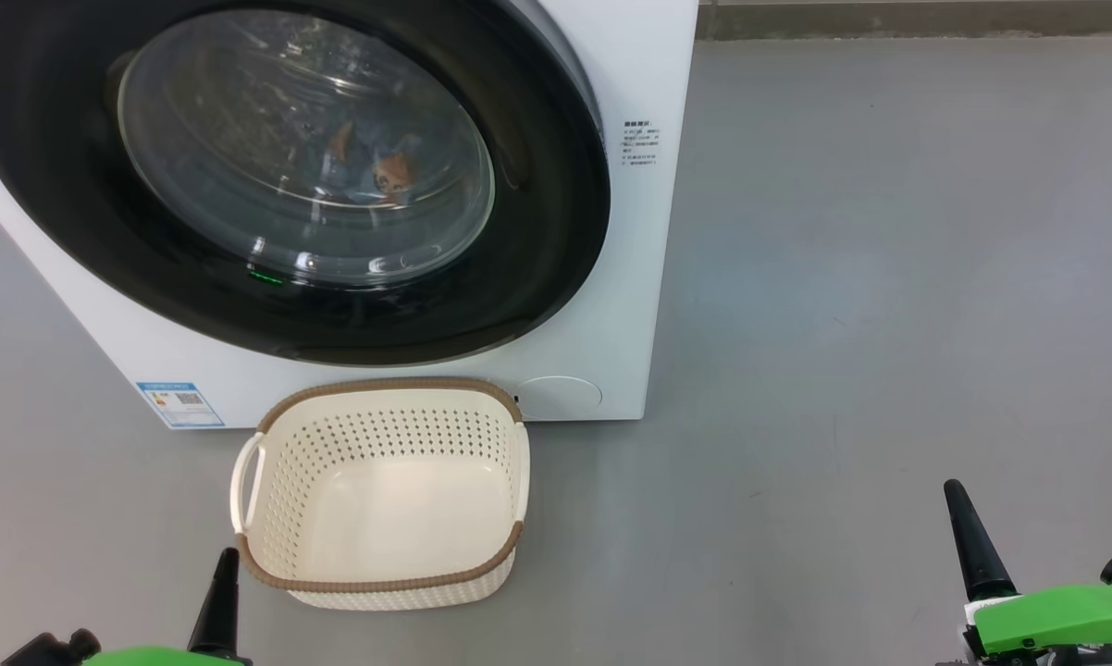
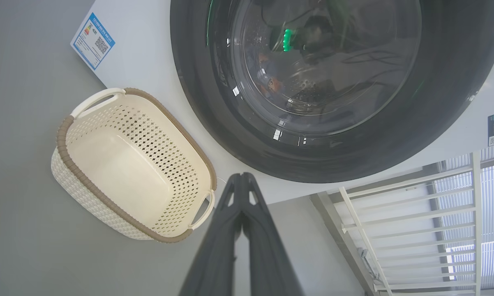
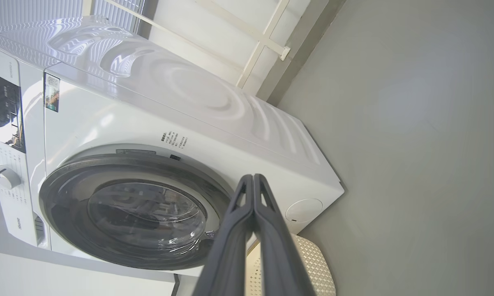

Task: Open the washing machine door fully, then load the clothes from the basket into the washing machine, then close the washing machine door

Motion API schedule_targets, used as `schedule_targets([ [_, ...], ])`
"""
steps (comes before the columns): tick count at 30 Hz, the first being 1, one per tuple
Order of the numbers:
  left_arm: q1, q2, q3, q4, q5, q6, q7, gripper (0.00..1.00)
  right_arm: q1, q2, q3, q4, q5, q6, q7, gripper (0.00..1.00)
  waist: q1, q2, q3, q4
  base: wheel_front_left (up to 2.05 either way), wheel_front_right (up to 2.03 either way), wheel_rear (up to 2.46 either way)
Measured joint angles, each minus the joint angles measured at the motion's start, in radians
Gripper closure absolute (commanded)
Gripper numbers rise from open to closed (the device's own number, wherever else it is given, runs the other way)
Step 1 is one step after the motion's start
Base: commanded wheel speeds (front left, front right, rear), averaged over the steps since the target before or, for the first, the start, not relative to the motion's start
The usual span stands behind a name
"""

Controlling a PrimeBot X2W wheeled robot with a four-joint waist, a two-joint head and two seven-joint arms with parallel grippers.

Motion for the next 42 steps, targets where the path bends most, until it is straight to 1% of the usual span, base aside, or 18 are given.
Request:
schedule_targets([
  [19, -0.019, 0.000, 0.012, 0.002, -0.206, 0.000, 0.053, 1.00, -0.002, 0.028, -0.022, -0.007, 0.170, -0.003, 0.055, 1.00, 0.0000, 0.0000, -0.015, 0.005, 0.00, 0.00, 0.00],
  [24, -0.019, 0.000, 0.015, 0.002, -0.243, 0.000, 0.063, 1.00, -0.002, 0.032, -0.029, -0.009, 0.201, -0.003, 0.066, 1.00, 0.0000, 0.0000, -0.018, 0.006, 0.00, 0.00, 0.00],
  [32, -0.020, -0.001, 0.022, 0.002, -0.345, 0.000, 0.089, 1.00, -0.003, 0.052, -0.034, -0.011, 0.282, -0.004, 0.089, 1.00, 0.0000, 0.0000, -0.025, 0.009, 0.00, 0.00, 0.00],
  [42, -0.038, -0.001, 0.033, 0.004, -0.449, 0.000, 0.118, 1.00, -0.003, 0.059, -0.043, -0.015, 0.368, -0.004, 0.122, 1.00, 0.0000, 0.0000, -0.032, 0.011, 0.00, 0.00, 0.00],
])
